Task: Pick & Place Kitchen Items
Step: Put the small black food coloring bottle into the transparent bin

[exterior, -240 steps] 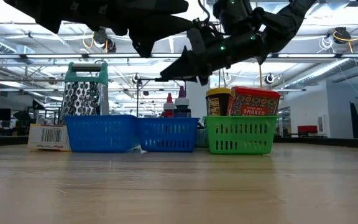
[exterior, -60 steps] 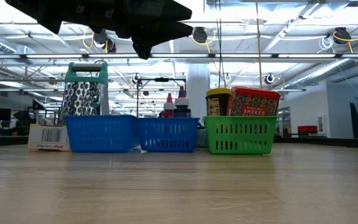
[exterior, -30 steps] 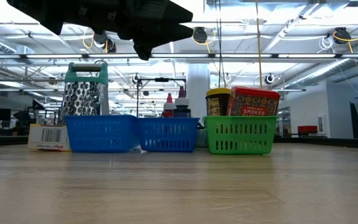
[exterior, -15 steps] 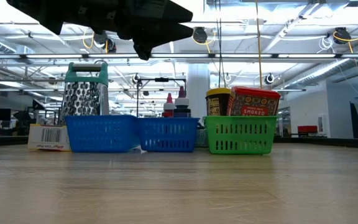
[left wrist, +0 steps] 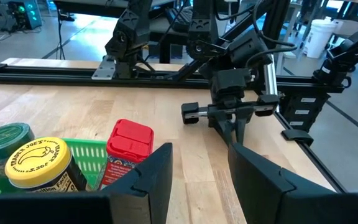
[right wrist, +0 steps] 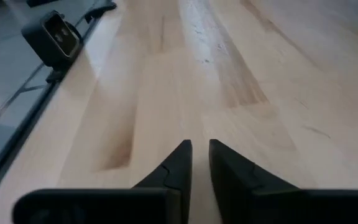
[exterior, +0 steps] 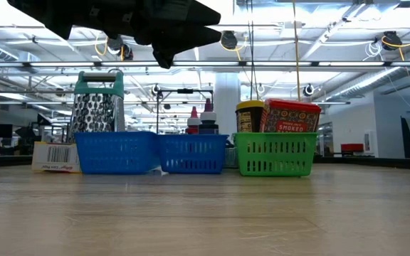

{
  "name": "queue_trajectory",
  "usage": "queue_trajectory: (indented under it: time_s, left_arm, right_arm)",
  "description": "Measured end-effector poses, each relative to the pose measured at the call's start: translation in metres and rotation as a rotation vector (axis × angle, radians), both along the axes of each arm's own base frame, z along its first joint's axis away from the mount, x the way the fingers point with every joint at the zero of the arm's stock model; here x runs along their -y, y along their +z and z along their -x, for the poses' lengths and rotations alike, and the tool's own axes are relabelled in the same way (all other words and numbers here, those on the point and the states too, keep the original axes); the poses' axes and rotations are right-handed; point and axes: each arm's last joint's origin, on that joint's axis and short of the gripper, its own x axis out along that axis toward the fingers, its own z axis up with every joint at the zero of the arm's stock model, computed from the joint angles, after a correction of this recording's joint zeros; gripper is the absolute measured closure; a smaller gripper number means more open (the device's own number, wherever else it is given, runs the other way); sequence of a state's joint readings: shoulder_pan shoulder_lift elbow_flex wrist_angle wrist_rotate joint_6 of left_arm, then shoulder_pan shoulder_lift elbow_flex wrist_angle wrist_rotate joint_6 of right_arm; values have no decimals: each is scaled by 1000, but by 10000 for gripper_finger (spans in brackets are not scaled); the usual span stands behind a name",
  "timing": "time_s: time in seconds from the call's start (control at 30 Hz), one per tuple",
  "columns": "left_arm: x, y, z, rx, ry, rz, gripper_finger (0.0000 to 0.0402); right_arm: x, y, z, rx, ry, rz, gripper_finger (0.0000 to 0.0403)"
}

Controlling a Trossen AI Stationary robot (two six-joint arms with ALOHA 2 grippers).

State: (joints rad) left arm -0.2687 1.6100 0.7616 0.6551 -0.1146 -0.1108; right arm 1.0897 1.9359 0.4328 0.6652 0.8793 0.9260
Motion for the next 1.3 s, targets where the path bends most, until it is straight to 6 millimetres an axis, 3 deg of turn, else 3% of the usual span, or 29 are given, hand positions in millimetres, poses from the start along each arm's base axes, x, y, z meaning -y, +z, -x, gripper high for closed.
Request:
queue_trajectory:
  time_s: [0.1, 0.33, 0.8, 1.03, 1.3]
  left_arm:
    - [0, 0, 0, 0, 0, 0, 243]
    - [0, 0, 0, 0, 0, 0, 243]
    - [0, 0, 0, 3, -13, 8, 243]
    - [4, 0, 1, 3, -44, 14, 243]
    - [18, 10, 9, 28, -133, 20, 243]
  right_arm:
    - [0, 3, -7, 29, 23, 27, 379]
    - [5, 13, -30, 101, 15, 53, 380]
    - [26, 40, -93, 240, 116, -9, 382]
    - [29, 63, -125, 311, 169, -54, 383]
    - [46, 103, -137, 422, 159, -54, 384]
